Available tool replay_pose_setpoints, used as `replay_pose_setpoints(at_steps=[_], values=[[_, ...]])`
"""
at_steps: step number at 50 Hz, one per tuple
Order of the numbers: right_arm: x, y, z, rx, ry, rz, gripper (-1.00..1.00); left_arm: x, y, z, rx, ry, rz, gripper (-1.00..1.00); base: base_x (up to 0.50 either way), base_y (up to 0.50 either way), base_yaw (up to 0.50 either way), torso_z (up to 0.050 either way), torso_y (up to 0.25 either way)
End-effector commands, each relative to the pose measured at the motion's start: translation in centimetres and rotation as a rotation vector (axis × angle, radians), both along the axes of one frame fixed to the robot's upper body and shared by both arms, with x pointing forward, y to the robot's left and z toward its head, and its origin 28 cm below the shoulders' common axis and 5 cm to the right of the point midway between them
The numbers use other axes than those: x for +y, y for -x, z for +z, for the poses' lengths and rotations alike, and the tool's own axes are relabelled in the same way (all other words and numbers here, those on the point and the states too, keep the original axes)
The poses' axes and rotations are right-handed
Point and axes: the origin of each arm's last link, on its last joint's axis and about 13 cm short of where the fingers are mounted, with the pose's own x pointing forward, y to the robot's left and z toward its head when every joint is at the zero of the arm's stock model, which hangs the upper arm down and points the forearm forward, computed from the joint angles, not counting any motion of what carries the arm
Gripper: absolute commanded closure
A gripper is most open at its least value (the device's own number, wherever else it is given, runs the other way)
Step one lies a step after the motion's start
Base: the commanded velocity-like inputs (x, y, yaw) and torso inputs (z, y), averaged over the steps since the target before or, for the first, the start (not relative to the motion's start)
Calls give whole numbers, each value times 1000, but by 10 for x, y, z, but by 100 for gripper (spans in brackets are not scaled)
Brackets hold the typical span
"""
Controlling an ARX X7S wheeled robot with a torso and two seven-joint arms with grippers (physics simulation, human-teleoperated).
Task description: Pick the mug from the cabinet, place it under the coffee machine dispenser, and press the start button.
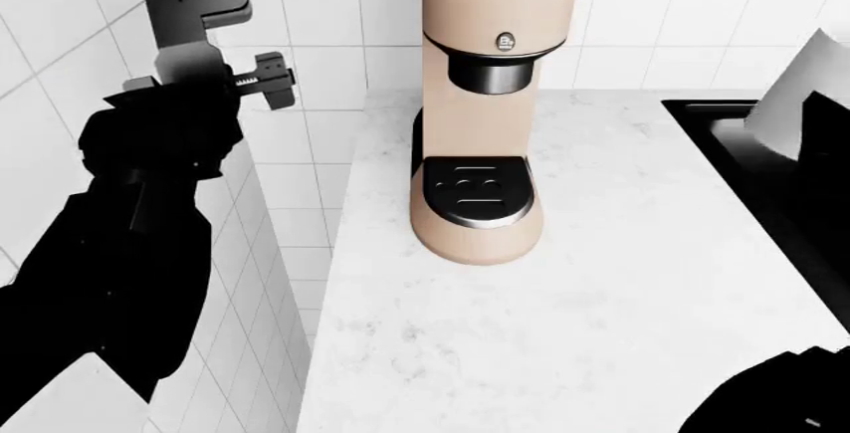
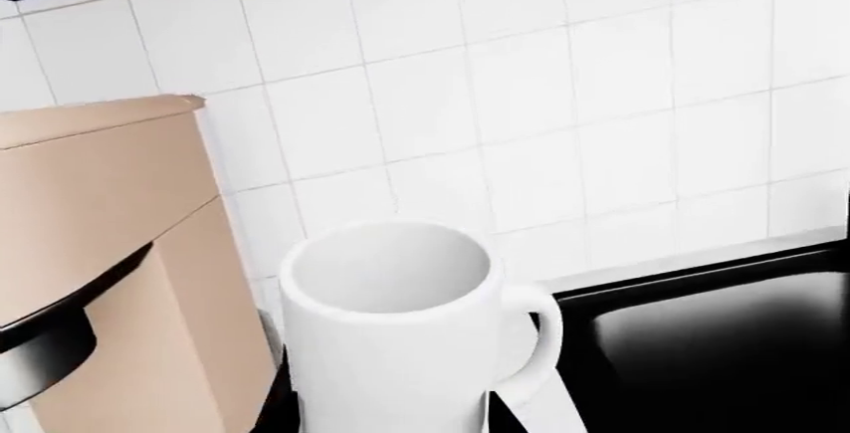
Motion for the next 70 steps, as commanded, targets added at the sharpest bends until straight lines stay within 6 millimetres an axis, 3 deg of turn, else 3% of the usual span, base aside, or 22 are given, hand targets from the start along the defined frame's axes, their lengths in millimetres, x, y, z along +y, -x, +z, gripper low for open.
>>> replay_pose_setpoints(at_steps=[1, 13, 30, 70], values=[[13, -2, -26, 87, 9, 93, 100, 1, 0, -1, 4, 1, 4, -100, 0, 0, 0, 0, 0], [39, -14, -34, 138, 59, 241, 100, 0, 0, -4, 10, 0, 5, -100, 0, 0, 0, 0, 1], [69, -30, -30, 150, 101, 373, 100, 1, 1, -7, 16, 0, 8, -100, 0, 0, 0, 0, 0], [93, -49, -50, 151, 95, 535, 100, 1, 1, -10, 21, 0, 9, -100, 0, 0, 0, 0, 1]])
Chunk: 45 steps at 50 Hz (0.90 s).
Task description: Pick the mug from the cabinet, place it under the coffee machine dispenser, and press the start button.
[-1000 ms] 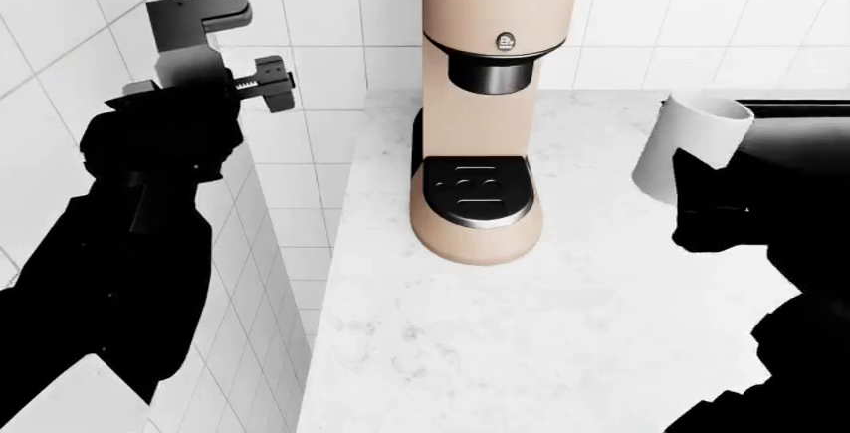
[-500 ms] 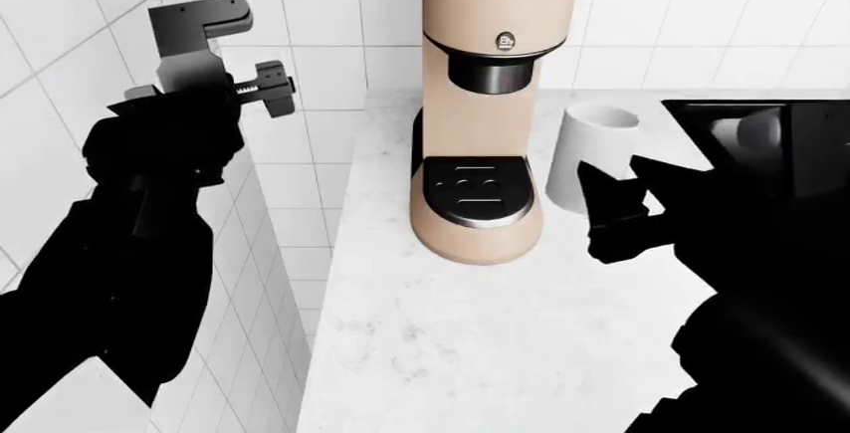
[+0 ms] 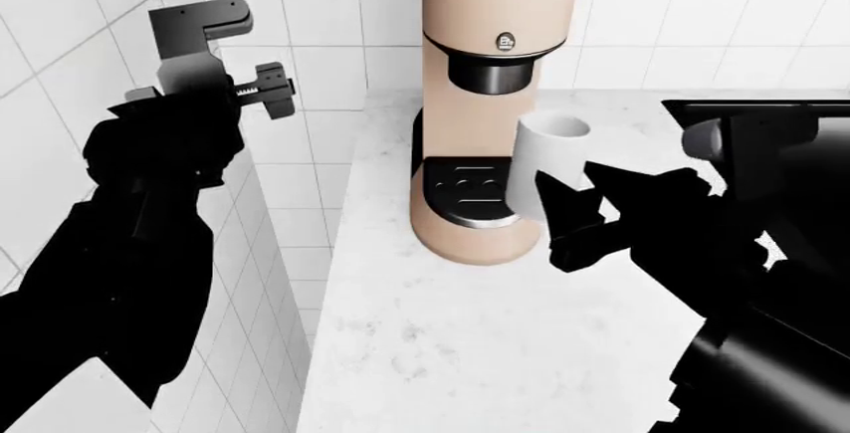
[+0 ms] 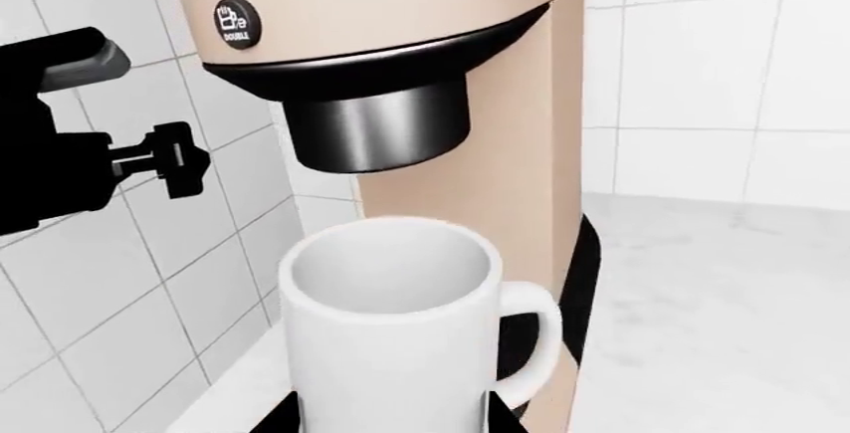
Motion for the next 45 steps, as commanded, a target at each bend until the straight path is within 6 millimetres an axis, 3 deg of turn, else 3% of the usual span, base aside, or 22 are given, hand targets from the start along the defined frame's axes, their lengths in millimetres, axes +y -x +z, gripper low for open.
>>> replay_pose_setpoints(at_steps=[1, 21, 45], values=[[11, -5, -5, 2, 3, 40, 100, 0, 0, -1, 1, 1, 0, -100, 0, 0, 0, 0, 0], [32, -19, -3, 22, 29, 72, 100, 0, 0, -1, 4, 4, 0, -100, 0, 0, 0, 0, 0], [37, -45, -7, 37, 42, 28, 100, 2, 1, -4, 8, 7, 7, -100, 0, 0, 0, 0, 0]])
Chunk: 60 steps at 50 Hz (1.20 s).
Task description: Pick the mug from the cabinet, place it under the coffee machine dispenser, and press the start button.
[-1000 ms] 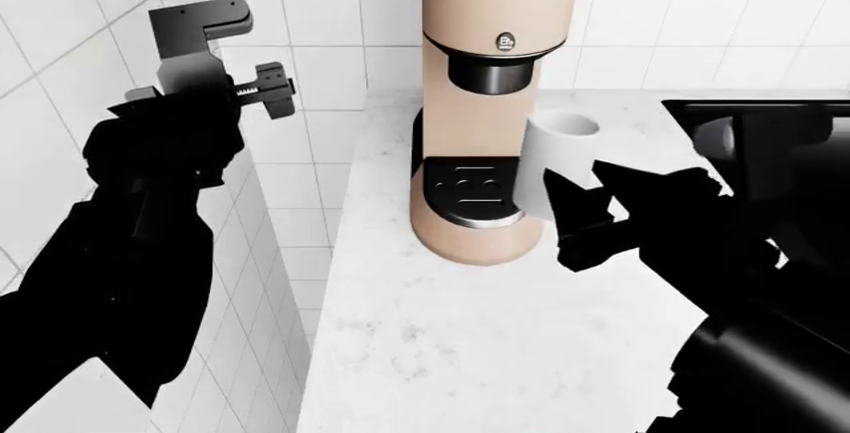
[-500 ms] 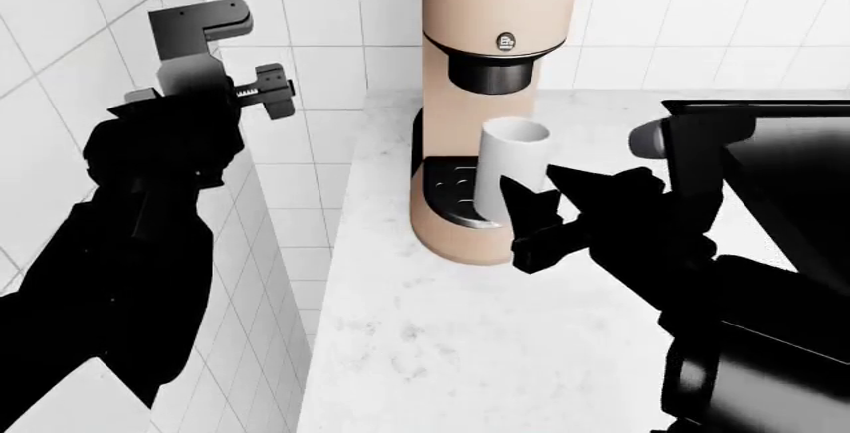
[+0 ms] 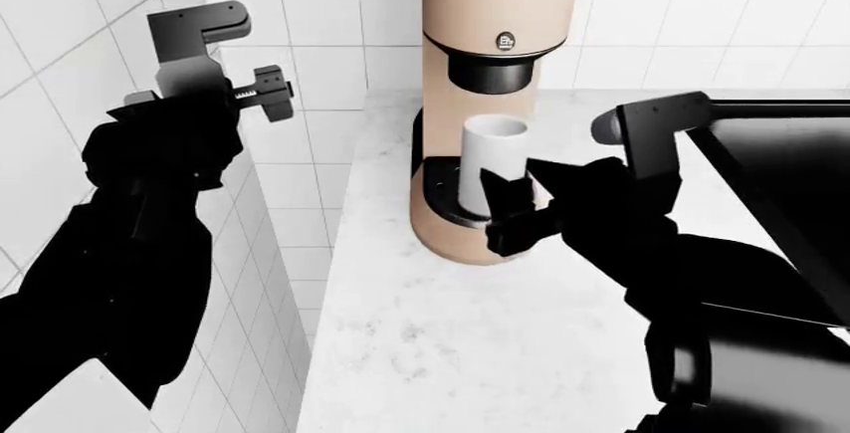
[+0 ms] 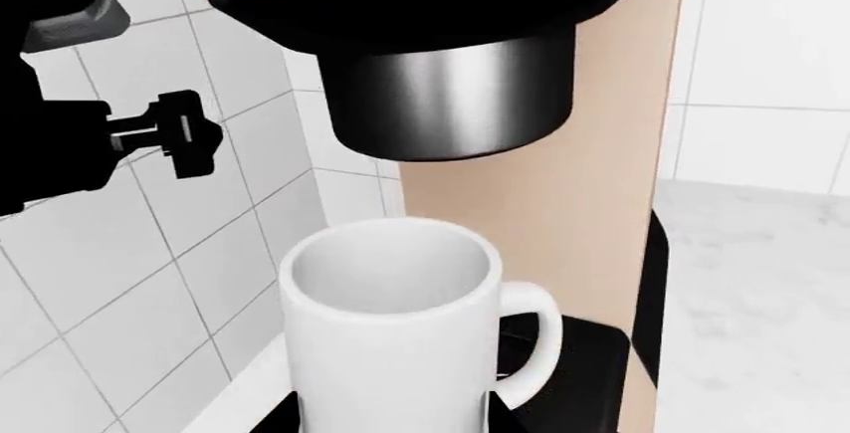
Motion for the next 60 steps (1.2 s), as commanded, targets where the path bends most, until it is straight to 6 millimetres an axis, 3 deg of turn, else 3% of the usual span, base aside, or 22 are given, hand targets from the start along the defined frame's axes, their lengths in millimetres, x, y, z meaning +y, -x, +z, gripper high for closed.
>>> replay_pose_setpoints(at_steps=[1, 60], values=[[2, -13, -1, -8, 7, -21, 100, 1, 0, -1, 2, 0, 2, -100, 0, 0, 0, 0, 0], [11, -64, -23, 59, 42, -60, 100, 0, 0, -3, 8, 11, -1, -100, 0, 0, 0, 0, 0]])
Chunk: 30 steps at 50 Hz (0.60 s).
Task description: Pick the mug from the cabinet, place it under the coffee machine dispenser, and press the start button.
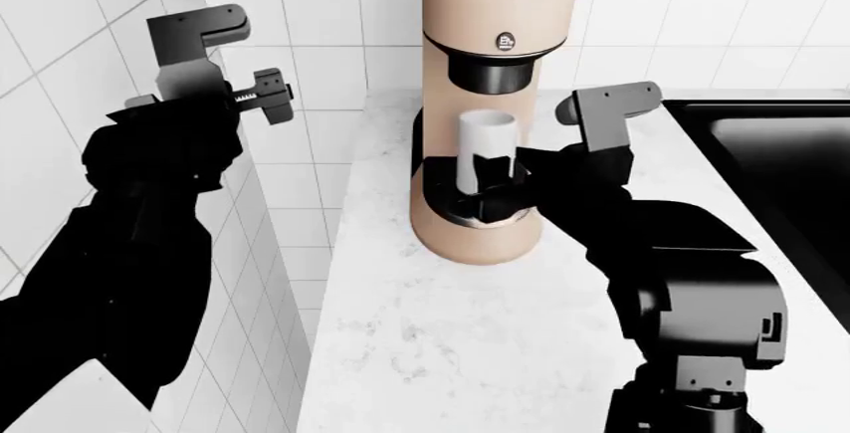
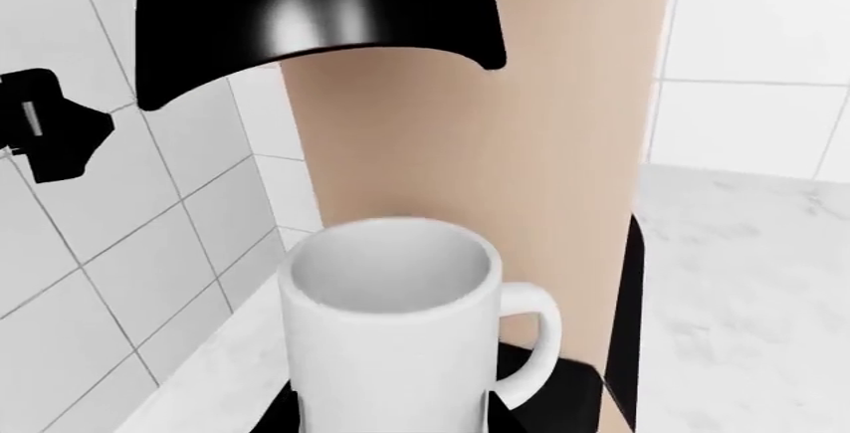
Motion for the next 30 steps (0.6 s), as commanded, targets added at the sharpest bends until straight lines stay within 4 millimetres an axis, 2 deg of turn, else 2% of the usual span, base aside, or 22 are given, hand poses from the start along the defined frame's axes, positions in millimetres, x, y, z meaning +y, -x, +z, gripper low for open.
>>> replay_pose_setpoints(at_steps=[1, 10, 11, 21, 30], values=[[2, -9, -7, 20, 6, -4, 100, -1, 0, -1, 1, -1, -3, -100, 0, 0, 0, 0, 0], [3, -10, -8, 25, 9, 2, 100, -1, 0, -2, 5, 2, -2, -100, 1, 0, 0, 0, 0], [3, -9, -8, 26, 9, 4, -100, -1, 0, -2, 5, 3, -3, -100, 0, 0, 0, 0, 0], [5, -3, -5, 11, 18, -11, -100, 0, 0, -2, 5, 8, -3, -100, 0, 0, 0, 0, 0], [2, 37, 18, -76, 38, -68, -100, 0, 0, -2, 6, 8, 0, -100, 0, 0, 0, 0, 0]])
